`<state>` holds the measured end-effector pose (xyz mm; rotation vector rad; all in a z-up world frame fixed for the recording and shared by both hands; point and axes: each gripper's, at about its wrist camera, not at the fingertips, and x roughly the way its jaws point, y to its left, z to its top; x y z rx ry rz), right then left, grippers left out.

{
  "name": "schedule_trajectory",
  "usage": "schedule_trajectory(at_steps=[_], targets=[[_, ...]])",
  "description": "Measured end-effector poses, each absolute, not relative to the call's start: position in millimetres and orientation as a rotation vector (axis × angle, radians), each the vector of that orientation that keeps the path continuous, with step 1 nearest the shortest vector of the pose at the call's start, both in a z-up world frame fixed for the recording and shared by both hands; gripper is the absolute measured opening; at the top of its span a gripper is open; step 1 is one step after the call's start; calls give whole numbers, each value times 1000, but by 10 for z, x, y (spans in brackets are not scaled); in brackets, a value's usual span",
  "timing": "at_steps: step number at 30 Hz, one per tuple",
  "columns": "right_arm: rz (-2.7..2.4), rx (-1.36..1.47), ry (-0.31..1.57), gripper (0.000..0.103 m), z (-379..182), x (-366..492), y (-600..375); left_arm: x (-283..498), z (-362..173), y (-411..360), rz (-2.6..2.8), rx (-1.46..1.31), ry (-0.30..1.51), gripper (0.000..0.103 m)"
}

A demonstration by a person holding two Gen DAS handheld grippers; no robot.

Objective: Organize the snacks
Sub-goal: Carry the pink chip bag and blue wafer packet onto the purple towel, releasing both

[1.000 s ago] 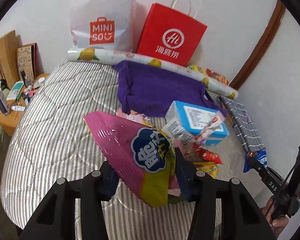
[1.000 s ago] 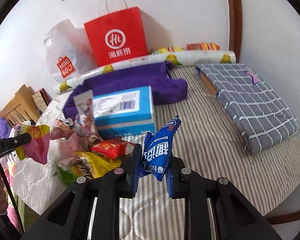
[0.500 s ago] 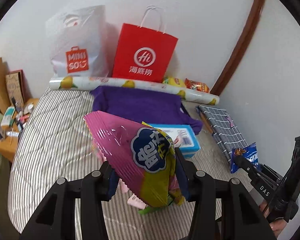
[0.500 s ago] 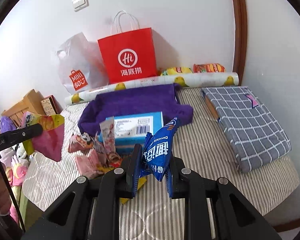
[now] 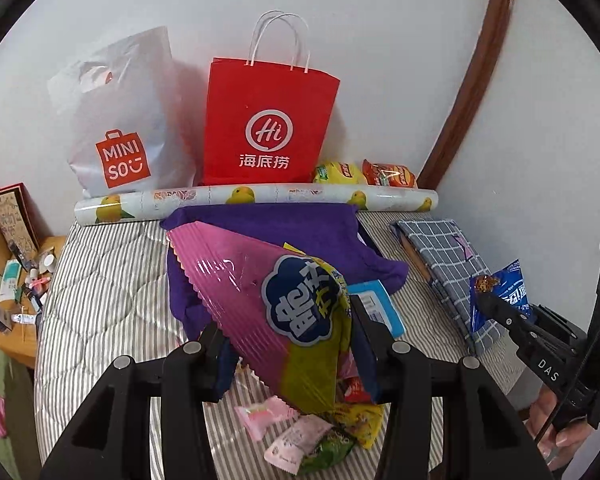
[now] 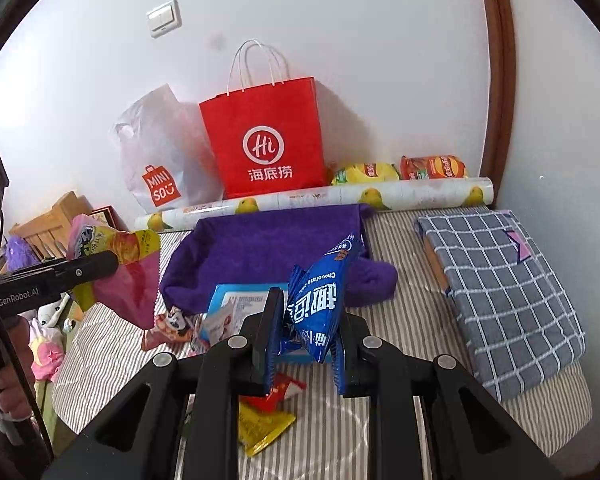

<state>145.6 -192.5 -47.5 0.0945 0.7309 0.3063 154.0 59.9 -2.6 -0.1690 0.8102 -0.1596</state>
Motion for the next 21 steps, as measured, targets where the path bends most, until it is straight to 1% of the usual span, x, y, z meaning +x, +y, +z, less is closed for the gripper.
schedule_trajectory(at_steps=[13, 21], targets=[[339, 106, 729, 22, -468, 2233, -1750, 2228, -70, 698, -149, -195, 829, 47], [337, 114, 743, 22, -585, 2729, -1658, 2652, -170, 682, -150, -194, 841, 47]])
